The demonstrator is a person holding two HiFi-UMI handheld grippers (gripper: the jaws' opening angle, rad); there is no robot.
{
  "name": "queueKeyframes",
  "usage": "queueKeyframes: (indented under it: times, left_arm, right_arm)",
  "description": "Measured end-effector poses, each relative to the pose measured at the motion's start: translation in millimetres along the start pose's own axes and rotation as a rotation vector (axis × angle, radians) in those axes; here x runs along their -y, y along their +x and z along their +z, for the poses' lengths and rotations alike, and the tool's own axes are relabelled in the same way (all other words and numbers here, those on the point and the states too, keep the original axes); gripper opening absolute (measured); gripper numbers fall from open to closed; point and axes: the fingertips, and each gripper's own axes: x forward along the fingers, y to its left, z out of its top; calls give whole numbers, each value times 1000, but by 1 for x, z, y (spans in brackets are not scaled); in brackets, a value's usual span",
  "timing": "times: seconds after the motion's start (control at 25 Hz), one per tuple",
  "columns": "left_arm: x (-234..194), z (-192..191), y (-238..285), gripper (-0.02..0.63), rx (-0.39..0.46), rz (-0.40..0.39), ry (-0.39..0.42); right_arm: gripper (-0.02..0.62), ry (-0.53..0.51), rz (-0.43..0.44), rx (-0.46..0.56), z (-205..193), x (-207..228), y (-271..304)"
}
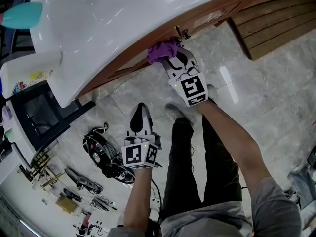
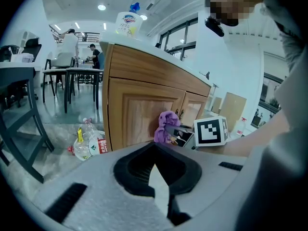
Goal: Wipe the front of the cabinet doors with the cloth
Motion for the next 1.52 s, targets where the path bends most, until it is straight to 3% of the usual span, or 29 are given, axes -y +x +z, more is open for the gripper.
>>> queueKeyframes:
  times: [0.64,1.16,1.52]
  left_arm:
    - [11,-10,-8,9,4,-15,-15]
    - [-6,-17,-24,9,3,-36,-33]
    - [-23,-21,-30,9,5,-41,-43]
  right_arm:
    - [95,0,-24,16,1,10,-22]
    - [95,-18,7,13,-5,-40,-47]
    - [95,-42,72,-33,-32,-93,-54]
